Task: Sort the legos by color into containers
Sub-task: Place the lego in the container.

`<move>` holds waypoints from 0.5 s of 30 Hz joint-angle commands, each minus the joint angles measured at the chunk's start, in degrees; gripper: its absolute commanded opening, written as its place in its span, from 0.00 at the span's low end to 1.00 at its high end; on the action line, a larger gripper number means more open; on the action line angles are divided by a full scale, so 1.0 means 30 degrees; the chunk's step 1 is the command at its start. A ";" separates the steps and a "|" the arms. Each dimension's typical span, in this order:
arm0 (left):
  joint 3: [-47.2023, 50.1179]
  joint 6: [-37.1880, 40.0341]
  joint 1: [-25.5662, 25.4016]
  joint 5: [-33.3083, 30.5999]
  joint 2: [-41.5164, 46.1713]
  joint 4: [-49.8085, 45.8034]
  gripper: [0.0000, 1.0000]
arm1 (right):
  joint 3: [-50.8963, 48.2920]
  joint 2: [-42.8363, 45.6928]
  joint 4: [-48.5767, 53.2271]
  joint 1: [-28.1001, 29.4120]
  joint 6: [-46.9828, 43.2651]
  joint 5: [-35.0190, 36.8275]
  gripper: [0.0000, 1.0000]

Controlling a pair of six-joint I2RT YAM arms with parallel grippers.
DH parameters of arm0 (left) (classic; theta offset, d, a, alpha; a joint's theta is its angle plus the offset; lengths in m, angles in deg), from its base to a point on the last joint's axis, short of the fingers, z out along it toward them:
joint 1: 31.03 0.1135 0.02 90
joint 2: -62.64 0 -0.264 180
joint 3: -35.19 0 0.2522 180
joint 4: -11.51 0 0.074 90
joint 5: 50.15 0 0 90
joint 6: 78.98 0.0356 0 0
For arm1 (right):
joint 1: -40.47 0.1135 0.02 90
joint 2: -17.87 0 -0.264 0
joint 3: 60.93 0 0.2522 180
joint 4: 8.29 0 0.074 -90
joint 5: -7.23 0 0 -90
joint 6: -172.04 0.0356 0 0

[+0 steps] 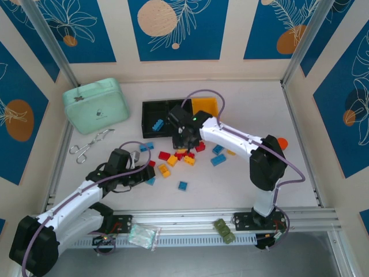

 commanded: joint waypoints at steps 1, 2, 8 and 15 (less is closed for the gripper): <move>-0.0736 -0.0038 -0.0198 -0.0262 -0.0014 0.0272 0.64 | 0.2217 -0.0911 0.0664 -0.0784 -0.1423 0.0211 0.21; -0.0773 -0.0034 -0.0219 -0.0314 0.0010 0.0215 0.64 | 0.2817 -0.1301 0.0671 -0.1041 -0.1582 0.0229 0.21; -0.1177 0.0028 -0.0218 -0.0361 0.0079 -0.0151 0.64 | 0.6087 -0.3855 0.0410 -0.2428 -0.1829 -0.0369 0.21; -0.1101 -0.0013 -0.0247 -0.0402 0.0148 -0.0322 0.64 | 0.9780 -0.7235 0.0748 -0.3404 -0.1688 -0.0833 0.22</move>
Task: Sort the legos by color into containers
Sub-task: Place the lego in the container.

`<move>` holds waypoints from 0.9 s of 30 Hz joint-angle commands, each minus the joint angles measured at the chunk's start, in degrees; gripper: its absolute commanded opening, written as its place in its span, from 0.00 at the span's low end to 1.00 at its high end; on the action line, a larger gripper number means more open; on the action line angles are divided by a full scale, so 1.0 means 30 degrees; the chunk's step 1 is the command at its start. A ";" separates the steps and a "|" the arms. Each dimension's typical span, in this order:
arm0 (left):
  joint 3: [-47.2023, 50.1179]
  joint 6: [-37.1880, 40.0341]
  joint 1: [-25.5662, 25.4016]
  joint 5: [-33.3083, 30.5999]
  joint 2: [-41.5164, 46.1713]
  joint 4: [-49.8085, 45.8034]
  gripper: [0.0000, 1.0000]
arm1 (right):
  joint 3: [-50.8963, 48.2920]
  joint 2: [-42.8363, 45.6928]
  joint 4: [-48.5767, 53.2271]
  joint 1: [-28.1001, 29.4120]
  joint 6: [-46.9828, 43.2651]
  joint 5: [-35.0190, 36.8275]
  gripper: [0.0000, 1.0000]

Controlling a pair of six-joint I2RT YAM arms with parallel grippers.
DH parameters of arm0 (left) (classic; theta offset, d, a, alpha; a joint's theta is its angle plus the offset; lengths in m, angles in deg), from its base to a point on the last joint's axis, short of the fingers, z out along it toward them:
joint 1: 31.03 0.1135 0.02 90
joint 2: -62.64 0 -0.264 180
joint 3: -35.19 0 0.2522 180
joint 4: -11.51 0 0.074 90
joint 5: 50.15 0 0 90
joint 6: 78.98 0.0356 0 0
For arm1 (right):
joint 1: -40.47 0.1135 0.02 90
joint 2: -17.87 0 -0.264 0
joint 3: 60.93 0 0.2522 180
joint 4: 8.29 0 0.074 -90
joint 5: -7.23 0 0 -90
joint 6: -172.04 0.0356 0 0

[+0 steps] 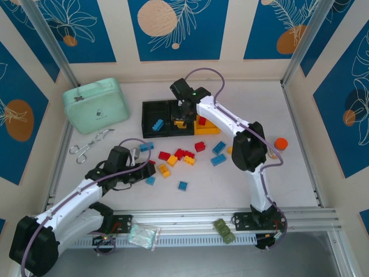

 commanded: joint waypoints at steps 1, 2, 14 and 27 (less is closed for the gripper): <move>-0.0345 -0.0030 -0.0223 -0.0297 0.0210 -0.0285 0.64 | 0.1719 -0.1160 0.0592 -0.0277 -0.0211 -0.0765 0.22; -0.0310 -0.0047 -0.0225 -0.0330 0.0298 -0.0345 0.64 | 0.2150 -0.1564 0.0619 -0.0353 -0.0170 -0.0891 0.22; -0.0076 -0.0107 -0.0227 -0.0414 0.0404 -0.0397 0.64 | 0.6261 -0.5353 0.1764 -0.0842 0.0580 -0.1691 0.24; 0.0010 -0.0043 -0.0227 -0.0615 0.0661 -0.0624 0.64 | 0.6194 -0.5649 0.1675 -0.0899 0.0963 -0.1541 0.41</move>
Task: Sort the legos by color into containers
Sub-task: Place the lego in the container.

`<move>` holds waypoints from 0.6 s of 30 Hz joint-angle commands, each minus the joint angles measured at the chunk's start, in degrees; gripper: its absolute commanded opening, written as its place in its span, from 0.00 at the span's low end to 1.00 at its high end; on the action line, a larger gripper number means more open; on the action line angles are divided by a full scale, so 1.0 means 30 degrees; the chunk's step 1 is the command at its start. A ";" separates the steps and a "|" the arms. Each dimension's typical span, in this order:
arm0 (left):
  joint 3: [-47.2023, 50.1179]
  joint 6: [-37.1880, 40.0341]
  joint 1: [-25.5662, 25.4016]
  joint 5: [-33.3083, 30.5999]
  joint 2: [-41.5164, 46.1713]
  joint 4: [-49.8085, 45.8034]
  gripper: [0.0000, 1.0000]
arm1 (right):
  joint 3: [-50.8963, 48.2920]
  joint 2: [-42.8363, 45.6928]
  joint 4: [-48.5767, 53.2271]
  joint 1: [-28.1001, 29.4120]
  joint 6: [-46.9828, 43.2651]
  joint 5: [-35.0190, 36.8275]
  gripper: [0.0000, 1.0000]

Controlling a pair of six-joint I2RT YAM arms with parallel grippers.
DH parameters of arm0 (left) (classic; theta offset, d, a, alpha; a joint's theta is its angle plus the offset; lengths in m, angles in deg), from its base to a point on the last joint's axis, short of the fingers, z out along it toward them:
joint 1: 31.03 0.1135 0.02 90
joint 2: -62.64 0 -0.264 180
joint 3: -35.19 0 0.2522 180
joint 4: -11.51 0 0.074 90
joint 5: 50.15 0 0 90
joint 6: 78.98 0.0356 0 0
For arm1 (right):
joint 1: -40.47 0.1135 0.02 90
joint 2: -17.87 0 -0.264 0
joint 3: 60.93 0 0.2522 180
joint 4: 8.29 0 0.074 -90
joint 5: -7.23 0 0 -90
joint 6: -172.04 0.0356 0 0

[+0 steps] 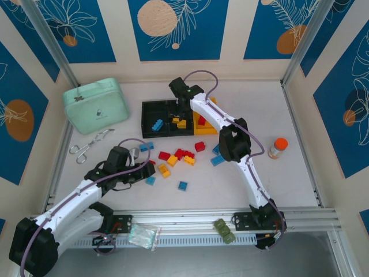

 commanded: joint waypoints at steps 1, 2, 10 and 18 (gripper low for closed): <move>0.0021 -0.0053 -0.0220 -0.0420 0.0399 -0.0454 0.64 | 0.0533 -0.0097 0.0396 0.0041 0.0090 -0.0245 0.42; 0.0013 -0.0078 -0.0231 -0.0407 0.0425 -0.0444 0.64 | 0.0517 0.0011 0.0419 0.0070 0.0036 -0.0191 0.43; -0.0155 -0.0078 -0.0220 -0.0932 0.0605 -0.0996 0.64 | -0.0858 0.2344 0.0022 0.0243 -0.0059 0.0169 0.47; -0.0794 0.0465 -0.0220 -0.1630 -0.0098 -0.1754 0.64 | -0.7764 0.8205 -0.2892 0.0757 -0.0213 -0.0029 0.48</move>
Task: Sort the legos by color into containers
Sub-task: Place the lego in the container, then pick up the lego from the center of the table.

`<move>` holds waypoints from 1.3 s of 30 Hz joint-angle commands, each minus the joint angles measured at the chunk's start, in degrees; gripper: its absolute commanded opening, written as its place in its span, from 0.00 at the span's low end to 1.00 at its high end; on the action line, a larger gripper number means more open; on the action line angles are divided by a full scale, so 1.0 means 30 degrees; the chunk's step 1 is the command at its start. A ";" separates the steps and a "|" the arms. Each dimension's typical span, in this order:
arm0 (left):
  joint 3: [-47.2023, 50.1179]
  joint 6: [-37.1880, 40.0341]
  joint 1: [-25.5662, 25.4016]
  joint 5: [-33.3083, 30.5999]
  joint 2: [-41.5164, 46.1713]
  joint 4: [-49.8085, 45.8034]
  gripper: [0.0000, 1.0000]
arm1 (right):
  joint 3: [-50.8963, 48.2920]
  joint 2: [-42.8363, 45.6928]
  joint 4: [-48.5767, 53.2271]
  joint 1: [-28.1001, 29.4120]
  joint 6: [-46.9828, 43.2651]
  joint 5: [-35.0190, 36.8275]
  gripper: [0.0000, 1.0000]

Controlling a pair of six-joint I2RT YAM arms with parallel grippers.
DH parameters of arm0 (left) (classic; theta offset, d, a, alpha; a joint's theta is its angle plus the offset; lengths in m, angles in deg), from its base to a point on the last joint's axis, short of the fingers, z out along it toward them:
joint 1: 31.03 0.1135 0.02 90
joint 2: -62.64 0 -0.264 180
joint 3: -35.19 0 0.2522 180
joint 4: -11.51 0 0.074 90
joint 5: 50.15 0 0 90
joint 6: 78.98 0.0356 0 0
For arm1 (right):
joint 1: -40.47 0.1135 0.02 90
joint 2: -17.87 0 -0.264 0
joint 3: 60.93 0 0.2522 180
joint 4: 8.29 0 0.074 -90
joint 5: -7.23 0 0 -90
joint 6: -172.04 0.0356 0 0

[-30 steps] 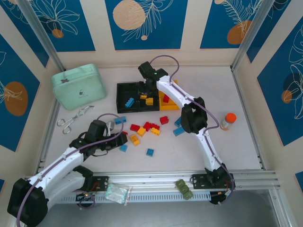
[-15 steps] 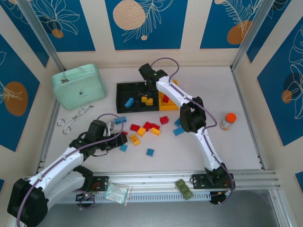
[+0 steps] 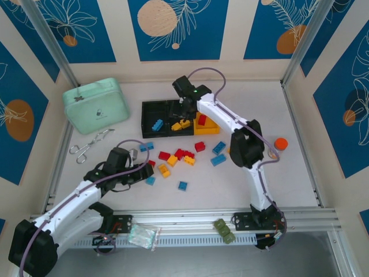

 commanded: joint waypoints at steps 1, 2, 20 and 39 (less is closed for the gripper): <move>-0.0967 0.0561 -0.0191 -0.0685 -0.0555 -0.0921 0.64 | -0.2832 0.3181 -0.1624 0.0362 -0.0257 -0.0356 0.48; -0.1173 0.0756 -0.0183 -0.0774 -0.0797 -0.1086 0.64 | -0.3886 0.3890 -0.2053 0.0437 -0.0318 -0.0541 0.47; -0.6810 0.6145 -0.0486 -0.3782 -0.8423 -0.4532 0.62 | -2.0192 1.6203 -0.6433 0.2124 0.0124 -0.3660 0.53; -0.9150 0.7349 -0.1820 -0.6920 -1.4554 -0.3271 0.52 | -2.2775 1.8272 -0.6524 0.2490 0.1802 -0.2975 0.53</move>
